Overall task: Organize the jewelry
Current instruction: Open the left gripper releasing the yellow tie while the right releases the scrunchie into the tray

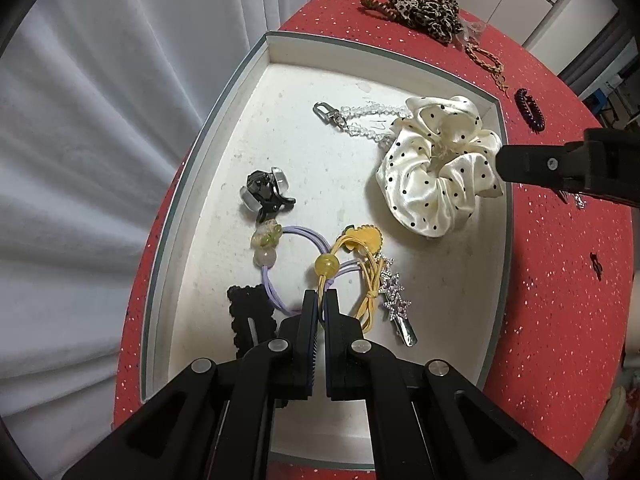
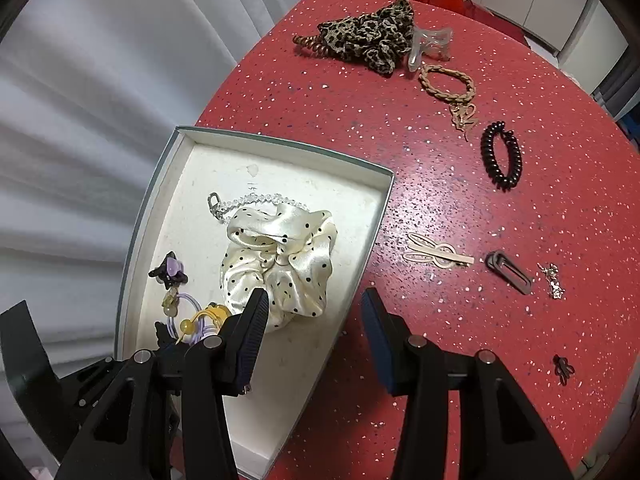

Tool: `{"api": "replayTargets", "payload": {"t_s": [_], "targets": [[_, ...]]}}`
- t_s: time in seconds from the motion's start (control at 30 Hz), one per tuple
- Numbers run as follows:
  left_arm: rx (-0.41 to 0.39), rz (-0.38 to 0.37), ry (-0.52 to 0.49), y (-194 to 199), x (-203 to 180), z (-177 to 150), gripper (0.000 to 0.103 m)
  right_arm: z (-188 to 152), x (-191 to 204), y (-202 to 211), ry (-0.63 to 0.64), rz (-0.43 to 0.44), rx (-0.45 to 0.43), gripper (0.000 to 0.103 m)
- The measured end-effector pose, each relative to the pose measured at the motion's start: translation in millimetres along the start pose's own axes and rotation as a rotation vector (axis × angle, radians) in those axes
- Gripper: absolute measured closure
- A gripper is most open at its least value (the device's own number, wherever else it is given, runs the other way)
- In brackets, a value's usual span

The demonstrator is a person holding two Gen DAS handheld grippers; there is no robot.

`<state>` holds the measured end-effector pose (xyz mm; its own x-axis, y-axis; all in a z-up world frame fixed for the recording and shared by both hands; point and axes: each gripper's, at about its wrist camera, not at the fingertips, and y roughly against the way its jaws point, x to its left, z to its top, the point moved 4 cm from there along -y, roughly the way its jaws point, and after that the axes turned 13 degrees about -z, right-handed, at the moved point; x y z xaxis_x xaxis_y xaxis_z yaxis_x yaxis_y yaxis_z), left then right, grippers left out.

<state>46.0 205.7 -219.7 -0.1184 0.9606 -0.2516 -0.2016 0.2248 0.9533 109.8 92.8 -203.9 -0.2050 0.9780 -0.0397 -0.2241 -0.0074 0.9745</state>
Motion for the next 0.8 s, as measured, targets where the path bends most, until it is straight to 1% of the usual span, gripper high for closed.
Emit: {"api": "replayTargets", "payload": {"t_s": [0.07, 0.1, 0.13, 0.17, 0.2, 0.23, 0.3, 0.5, 0.6, 0.67, 0.73, 0.8], "targets": [[-0.001, 0.001, 0.004, 1, 1, -1, 0.099, -1, -1, 3, -0.002, -0.003, -0.001, 0.051], [-0.002, 0.001, 0.005, 1, 2, -2, 0.081, -2, -1, 5, -0.003, -0.003, -0.002, 0.051], [-0.001, 0.003, 0.007, 0, 1, 1, 0.019, -3, -2, 7, -0.004, -0.004, -0.004, 0.051], [-0.008, 0.019, 0.019, 1, 3, 0, 0.000, -3, -3, 8, -0.004, -0.005, -0.005, 0.051], [-0.038, 0.038, 0.026, 6, 4, -1, 0.001, -3, -3, 9, -0.005, -0.005, -0.006, 0.051], [-0.046, 0.038, 0.023, 10, 5, -3, 0.001, -4, -4, 11, -0.007, -0.004, -0.007, 0.051], [-0.041, 0.030, 0.030, 10, 7, -5, 0.001, -3, -4, 12, -0.008, -0.004, -0.011, 0.051], [-0.055, 0.090, 0.021, 15, 10, -3, 0.001, -6, -7, 15, -0.012, -0.002, -0.007, 0.051], [-0.062, 0.108, 0.039, 19, 12, -1, 0.001, -10, -9, 17, -0.014, -0.005, -0.003, 0.051], [-0.055, 0.103, 0.053, 23, 15, -2, 0.001, -12, -10, 17, -0.017, -0.009, 0.006, 0.051], [-0.046, 0.104, 0.055, 23, 16, -4, 0.001, -15, -11, 17, -0.020, -0.009, 0.015, 0.048], [-0.036, 0.104, 0.046, 24, 16, -5, 0.001, -19, -11, 17, -0.018, -0.009, 0.023, 0.038]]}}
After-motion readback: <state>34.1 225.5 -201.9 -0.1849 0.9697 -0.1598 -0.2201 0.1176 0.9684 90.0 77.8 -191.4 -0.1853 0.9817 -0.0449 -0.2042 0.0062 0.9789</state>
